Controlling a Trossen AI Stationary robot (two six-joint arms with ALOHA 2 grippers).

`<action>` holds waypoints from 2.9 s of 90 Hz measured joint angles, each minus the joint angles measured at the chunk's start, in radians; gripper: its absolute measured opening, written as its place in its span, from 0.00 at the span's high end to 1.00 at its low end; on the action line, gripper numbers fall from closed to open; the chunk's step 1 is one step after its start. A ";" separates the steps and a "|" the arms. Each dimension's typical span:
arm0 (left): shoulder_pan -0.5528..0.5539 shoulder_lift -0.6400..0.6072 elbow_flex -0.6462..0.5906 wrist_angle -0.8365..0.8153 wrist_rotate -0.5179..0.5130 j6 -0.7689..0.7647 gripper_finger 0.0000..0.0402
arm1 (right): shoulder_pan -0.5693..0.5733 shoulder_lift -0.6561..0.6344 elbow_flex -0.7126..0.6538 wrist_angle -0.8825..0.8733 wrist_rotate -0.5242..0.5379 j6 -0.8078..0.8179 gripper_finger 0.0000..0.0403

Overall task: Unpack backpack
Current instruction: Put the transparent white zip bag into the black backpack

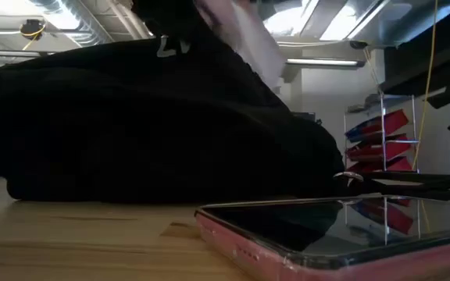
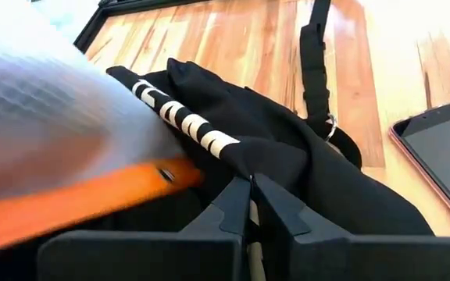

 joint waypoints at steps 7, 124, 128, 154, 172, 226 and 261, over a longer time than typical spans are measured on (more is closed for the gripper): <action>0.000 0.000 0.000 0.000 -0.001 0.007 1.00 | 0.000 0.004 0.000 -0.067 0.012 -0.006 1.00; 0.000 0.000 0.000 0.019 -0.001 0.069 1.00 | 0.104 0.057 -0.001 -0.396 0.048 -0.174 1.00; 0.000 0.000 0.000 0.020 -0.001 0.072 1.00 | 0.110 0.057 -0.001 -0.399 0.058 -0.178 1.00; -0.002 -0.003 0.000 0.106 -0.002 0.143 1.00 | 0.106 0.111 0.000 -0.413 0.153 -0.182 1.00; -0.002 -0.026 0.003 0.115 -0.003 0.154 1.00 | 0.121 0.197 0.000 -0.412 0.104 -0.185 1.00; -0.059 -0.305 0.007 0.120 -0.007 0.306 1.00 | 0.185 0.270 0.000 -0.405 -0.023 -0.193 1.00; -0.057 -0.301 0.008 0.021 -0.034 0.284 1.00 | 0.238 0.270 0.000 -0.389 -0.027 -0.193 1.00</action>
